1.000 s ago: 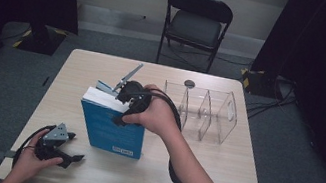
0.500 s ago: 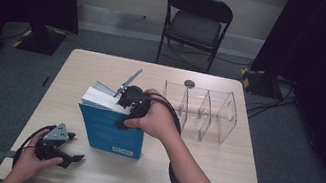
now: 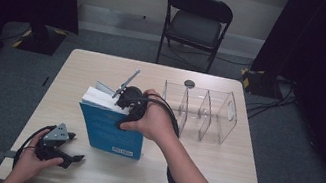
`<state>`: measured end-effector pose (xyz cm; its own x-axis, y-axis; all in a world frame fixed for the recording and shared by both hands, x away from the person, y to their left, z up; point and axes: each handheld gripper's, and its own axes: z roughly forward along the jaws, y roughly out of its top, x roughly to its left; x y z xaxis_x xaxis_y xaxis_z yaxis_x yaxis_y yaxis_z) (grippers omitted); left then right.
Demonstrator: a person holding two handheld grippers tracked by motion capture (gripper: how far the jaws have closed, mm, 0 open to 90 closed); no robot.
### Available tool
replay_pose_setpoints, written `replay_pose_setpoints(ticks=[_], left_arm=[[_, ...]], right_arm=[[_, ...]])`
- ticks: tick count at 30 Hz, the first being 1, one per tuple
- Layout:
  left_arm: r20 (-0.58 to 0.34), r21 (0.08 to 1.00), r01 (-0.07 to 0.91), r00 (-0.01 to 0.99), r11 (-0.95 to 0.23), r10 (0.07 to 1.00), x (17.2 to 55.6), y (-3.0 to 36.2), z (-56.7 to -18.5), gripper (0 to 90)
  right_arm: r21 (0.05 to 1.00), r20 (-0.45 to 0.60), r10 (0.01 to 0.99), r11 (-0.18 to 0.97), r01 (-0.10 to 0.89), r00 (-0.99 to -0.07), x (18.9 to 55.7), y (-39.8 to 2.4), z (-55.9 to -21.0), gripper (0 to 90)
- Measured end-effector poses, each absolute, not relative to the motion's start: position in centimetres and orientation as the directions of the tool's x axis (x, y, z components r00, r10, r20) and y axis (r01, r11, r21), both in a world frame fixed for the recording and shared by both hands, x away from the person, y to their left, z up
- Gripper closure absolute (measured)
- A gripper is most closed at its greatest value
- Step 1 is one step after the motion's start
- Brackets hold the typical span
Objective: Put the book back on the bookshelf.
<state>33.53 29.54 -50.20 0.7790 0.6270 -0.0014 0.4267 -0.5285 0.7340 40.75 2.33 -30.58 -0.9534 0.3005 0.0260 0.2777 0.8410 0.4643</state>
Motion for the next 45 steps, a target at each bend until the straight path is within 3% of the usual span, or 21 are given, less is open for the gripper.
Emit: replay_pose_setpoints(ticks=[10, 14, 19, 34, 45], left_arm=[[-0.004, 0.734, 0.429, 0.778, -0.526, 0.628, 33.5, 29.5, -50.2, 10.2], [-0.004, 0.734, 0.429, 0.778, -0.527, 0.628, 33.5, 29.5, -50.2, 10.2], [-0.004, 0.734, 0.429, 0.778, -0.527, 0.628, 33.5, 29.5, -50.2, 10.2], [-0.005, 0.734, 0.429, 0.778, -0.526, 0.628, 33.5, 29.5, -50.2, 10.1], [-0.009, 0.735, 0.433, 0.777, -0.522, 0.630, 33.5, 29.5, -50.2, 10.1]], right_arm=[[0.449, 0.042, 0.265, 0.856, 0.255, -0.963, 40.5, 2.4, -30.5, 59.9], [0.436, 0.037, 0.256, 0.866, 0.246, -0.966, 40.7, 2.5, -30.4, 59.7], [0.340, 0.014, 0.221, 0.916, 0.212, -0.975, 40.7, 3.1, -30.3, 58.7], [0.323, 0.011, 0.210, 0.925, 0.202, -0.978, 40.6, 3.2, -30.3, 58.4], [0.256, 0.000, 0.208, 0.946, 0.201, -0.978, 40.8, 3.6, -30.2, 57.1]])
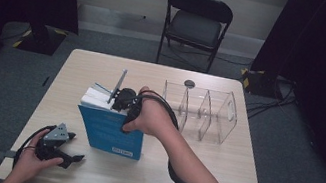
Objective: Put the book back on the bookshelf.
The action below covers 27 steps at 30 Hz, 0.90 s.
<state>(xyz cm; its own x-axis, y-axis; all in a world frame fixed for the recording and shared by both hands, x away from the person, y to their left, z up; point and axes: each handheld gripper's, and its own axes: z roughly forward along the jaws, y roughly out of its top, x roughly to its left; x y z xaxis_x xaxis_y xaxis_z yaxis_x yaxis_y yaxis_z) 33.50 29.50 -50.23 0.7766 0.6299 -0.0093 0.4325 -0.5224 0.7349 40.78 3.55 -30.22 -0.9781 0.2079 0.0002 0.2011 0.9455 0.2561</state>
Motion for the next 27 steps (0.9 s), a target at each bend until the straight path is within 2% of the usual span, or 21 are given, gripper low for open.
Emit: replay_pose_setpoints(ticks=[15, 27], left_arm=[[-0.008, 0.733, 0.431, 0.779, -0.526, 0.627, 33.5, 29.5, -50.2, 10.1], [-0.002, 0.731, 0.427, 0.781, -0.533, 0.624, 33.6, 29.6, -50.2, 10.0]], right_arm=[[0.262, 0.026, 0.284, 0.923, 0.280, -0.959, 39.9, 3.2, -30.0, 61.4], [0.205, 0.020, 0.332, 0.922, 0.329, -0.943, 38.7, 0.6, -28.6, 61.6]])
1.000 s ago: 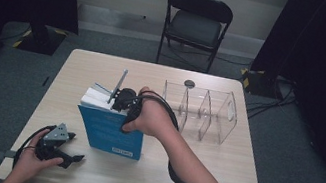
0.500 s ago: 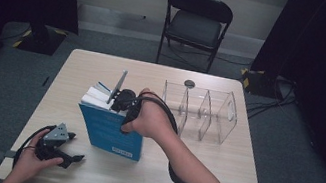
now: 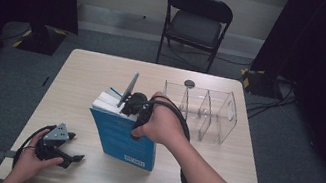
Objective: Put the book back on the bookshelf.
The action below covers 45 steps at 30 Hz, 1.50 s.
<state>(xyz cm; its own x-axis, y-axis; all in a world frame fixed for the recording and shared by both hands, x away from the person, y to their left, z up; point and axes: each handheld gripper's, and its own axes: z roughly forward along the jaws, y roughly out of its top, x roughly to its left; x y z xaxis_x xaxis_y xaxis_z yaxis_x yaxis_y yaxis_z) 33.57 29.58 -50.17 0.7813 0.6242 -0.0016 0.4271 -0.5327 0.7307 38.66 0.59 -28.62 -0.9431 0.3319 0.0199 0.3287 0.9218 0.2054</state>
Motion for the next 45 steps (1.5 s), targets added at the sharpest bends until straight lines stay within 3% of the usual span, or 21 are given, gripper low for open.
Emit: replay_pose_setpoints(ticks=[45], left_arm=[[-0.008, 0.734, 0.436, 0.773, -0.521, 0.635, 33.6, 29.5, -50.2, 9.8]], right_arm=[[0.164, 0.047, 0.620, 0.769, 0.618, -0.784, 37.0, -13.2, -26.2, 61.7]])
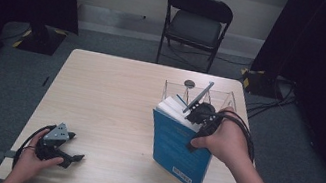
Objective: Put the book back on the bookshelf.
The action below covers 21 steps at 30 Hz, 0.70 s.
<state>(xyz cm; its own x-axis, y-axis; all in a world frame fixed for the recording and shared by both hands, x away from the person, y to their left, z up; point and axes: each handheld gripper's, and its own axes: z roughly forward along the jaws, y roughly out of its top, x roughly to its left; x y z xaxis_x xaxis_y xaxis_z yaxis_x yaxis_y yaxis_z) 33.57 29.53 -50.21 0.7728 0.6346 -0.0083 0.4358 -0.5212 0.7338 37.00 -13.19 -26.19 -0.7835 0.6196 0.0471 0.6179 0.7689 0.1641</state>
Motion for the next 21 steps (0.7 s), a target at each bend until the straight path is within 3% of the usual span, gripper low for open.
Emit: replay_pose_setpoints(ticks=[21], left_arm=[[-0.008, 0.734, 0.436, 0.773, -0.521, 0.635, 33.6, 29.5, -50.2, 9.8]], right_arm=[[0.184, 0.053, 0.698, 0.696, 0.694, -0.714, 36.8, -17.2, -25.6, 61.7]])
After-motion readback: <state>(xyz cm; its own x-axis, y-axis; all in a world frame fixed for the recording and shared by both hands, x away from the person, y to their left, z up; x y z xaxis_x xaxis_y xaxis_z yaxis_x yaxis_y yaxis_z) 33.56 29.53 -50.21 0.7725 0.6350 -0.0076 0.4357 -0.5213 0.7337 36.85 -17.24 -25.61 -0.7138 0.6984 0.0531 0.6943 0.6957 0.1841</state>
